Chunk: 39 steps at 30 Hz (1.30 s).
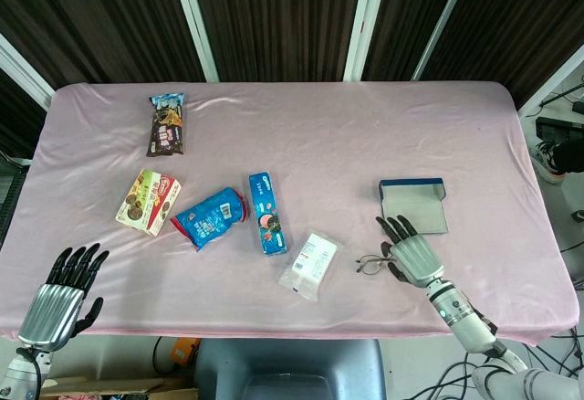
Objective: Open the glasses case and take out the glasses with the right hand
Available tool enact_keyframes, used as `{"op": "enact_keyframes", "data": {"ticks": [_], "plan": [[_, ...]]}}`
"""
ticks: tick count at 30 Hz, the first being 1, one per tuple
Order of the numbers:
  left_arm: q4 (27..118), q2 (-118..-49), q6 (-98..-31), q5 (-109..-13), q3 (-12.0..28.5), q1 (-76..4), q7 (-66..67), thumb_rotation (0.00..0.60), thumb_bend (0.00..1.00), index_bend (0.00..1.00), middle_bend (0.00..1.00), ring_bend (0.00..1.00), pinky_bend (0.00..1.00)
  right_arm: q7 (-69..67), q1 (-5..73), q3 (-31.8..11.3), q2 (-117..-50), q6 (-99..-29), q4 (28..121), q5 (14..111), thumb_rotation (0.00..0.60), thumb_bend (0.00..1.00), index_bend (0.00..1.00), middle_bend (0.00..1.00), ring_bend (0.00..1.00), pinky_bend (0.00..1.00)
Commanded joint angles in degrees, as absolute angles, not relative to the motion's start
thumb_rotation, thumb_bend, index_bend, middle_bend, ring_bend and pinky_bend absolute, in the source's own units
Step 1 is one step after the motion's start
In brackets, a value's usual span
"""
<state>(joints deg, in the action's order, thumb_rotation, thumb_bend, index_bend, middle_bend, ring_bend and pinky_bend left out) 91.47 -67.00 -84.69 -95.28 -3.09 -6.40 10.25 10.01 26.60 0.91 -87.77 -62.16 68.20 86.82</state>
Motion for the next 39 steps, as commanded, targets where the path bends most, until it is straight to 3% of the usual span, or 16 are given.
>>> {"op": "enact_keyframes", "data": {"ticks": [1,13,20,27,32,39], "plan": [[91.5,-66.9,-84.8,-95.3,-3.1,-6.4,10.1,0.6,0.39,0.0,0.0,0.0,0.0,10.2,26.6,0.9,-88.0,-62.3,68.0,86.8,0.6,0.55,0.63,0.0,0.0,0.0],[91.3,-66.8,-85.1,-95.6,-3.2,-6.2,9.7,0.6,0.39,0.0,0.0,0.0,0.0,10.2,26.6,0.8,-89.2,-61.9,67.0,86.8,0.6,0.56,0.67,0.01,0.0,0.0],[91.3,-66.7,-85.2,-95.6,-3.2,-6.1,9.6,0.6,0.39,0.0,0.0,0.0,0.0,10.2,26.5,0.8,-89.8,-61.9,66.4,86.7,0.6,0.64,0.73,0.05,0.0,0.0],[91.4,-66.6,-85.4,-95.8,-3.2,-6.0,9.4,0.6,0.39,0.0,0.0,0.0,0.0,9.8,26.5,0.0,-89.4,-63.1,67.4,86.8,0.6,0.66,0.75,0.06,0.0,0.0],[91.3,-66.5,-85.3,-95.7,-3.1,-6.0,9.2,0.6,0.39,0.0,0.0,0.0,0.0,9.5,27.3,-3.0,-88.6,-64.0,69.3,85.2,0.6,0.66,0.76,0.07,0.0,0.0],[91.4,-66.4,-85.3,-95.5,-3.0,-6.0,8.9,0.6,0.39,0.0,0.0,0.0,0.0,14.7,31.6,-10.3,-88.9,-61.1,73.6,78.6,0.6,0.66,0.76,0.07,0.0,0.0]]}}
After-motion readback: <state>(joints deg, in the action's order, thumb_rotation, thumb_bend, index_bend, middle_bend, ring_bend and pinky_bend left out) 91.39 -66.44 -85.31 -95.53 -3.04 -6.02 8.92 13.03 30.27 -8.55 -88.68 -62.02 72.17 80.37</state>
